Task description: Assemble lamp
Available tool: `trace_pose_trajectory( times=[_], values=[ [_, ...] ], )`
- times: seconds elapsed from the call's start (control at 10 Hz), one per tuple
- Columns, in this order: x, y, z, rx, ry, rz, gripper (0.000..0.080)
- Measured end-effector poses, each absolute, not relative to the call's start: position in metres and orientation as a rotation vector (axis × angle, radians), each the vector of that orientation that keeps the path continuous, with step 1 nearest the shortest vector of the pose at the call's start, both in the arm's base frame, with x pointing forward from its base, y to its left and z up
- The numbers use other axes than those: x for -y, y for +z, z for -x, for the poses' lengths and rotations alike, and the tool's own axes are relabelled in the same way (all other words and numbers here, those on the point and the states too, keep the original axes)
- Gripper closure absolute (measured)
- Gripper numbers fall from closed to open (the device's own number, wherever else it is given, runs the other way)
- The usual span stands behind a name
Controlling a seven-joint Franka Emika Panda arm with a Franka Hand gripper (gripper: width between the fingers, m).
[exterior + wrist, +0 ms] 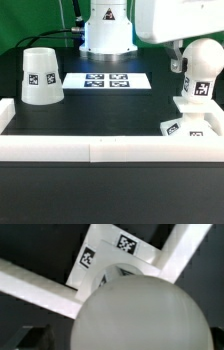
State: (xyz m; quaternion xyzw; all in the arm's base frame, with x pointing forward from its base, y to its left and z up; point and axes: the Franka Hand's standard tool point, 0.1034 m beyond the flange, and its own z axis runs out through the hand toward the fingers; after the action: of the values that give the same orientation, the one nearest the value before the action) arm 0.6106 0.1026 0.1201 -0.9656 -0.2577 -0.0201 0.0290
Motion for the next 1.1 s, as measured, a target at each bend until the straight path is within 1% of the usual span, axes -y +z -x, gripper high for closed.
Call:
trace_pose_trajectory(
  times=[0.1,0.3,0.5,0.6,0.9,1.1],
  values=[
    [-0.103,0.1198,-0.6103,0.825,-0.062,2.971,0.01],
    [-0.103,0.1196,-0.6101,1.03,-0.062,2.925,0.01],
    [-0.1022,0.1186,-0.6098,1.053,-0.058,2.918,0.01],
    [-0.1022,0.1187,-0.6099,1.052,-0.059,2.918,0.0223],
    [-0.1014,0.1185,-0.6101,1.012,-0.062,2.932,0.0223],
    [-0.0995,0.1185,-0.6115,0.871,-0.08,2.969,0.0223]
  ],
)
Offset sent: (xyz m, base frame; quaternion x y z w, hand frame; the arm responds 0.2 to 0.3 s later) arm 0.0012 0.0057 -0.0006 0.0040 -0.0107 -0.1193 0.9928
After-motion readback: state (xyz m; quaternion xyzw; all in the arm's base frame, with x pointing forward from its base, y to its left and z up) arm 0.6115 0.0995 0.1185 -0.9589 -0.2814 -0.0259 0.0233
